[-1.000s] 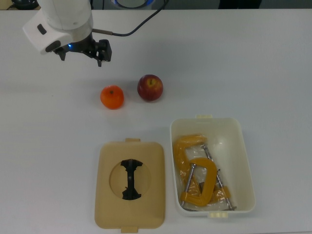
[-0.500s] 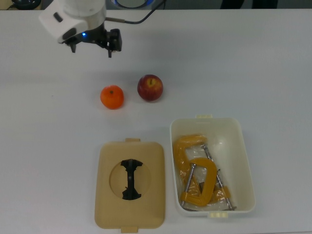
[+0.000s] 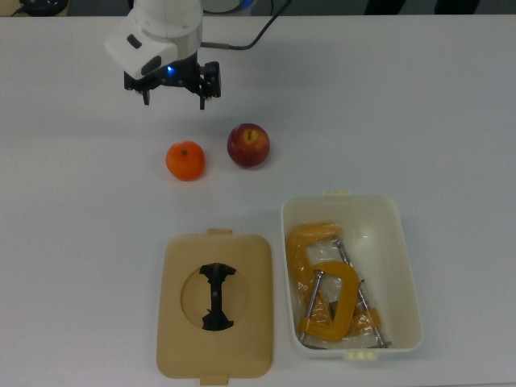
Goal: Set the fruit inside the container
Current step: 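Move the gripper over the orange and lower toward it, then close the gripper around the orange and lift it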
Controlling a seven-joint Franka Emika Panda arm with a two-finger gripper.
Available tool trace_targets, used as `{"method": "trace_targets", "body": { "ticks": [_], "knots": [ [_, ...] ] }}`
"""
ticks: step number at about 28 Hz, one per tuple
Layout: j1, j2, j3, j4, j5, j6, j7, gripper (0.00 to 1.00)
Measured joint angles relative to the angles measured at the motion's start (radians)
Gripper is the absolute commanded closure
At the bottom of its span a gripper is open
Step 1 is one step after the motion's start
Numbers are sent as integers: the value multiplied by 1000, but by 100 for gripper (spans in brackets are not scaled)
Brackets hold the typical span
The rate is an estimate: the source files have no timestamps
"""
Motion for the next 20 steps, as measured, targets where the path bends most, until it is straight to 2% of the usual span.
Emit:
{"method": "trace_targets", "body": {
  "ticks": [12,20],
  "knots": [
    [1,161,0,-9,0,221,0,0],
    [13,199,1,-5,0,237,0,0]
  ]
}}
